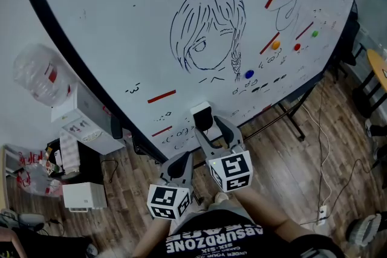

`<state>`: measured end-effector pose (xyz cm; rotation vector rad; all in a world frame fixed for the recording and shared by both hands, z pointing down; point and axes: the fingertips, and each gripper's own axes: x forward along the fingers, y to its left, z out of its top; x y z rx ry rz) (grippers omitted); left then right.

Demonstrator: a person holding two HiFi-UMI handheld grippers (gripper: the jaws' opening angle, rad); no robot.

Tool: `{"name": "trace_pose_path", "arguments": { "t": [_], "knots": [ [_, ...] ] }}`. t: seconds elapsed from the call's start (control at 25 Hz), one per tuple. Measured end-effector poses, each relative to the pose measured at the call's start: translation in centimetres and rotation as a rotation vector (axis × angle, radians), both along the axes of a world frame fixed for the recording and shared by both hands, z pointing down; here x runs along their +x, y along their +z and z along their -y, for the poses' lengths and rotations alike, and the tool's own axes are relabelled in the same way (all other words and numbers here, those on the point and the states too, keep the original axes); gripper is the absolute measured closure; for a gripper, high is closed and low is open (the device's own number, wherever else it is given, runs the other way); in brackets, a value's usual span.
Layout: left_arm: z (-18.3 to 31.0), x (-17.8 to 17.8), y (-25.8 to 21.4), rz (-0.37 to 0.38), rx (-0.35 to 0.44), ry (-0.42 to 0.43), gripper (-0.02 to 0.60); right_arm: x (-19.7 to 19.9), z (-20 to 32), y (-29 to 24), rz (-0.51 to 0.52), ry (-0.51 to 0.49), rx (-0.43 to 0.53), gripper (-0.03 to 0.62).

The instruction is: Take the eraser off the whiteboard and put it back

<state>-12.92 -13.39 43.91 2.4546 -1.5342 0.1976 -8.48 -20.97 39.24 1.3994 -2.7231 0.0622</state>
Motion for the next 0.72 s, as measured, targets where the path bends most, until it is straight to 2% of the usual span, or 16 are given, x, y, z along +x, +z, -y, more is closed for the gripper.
{"name": "trace_pose_path", "arguments": {
  "t": [0.28,0.72],
  "knots": [
    [-0.4,0.1,-0.3,0.000,0.007,0.004,0.577,0.6,-1.5,0.2,0.005,-0.010,-0.005,0.373],
    [-1.2,0.5,-0.7,-0.011,0.021,0.011,0.577,1.6,-4.6,0.1,0.039,-0.032,0.005,0.486]
  ]
}}
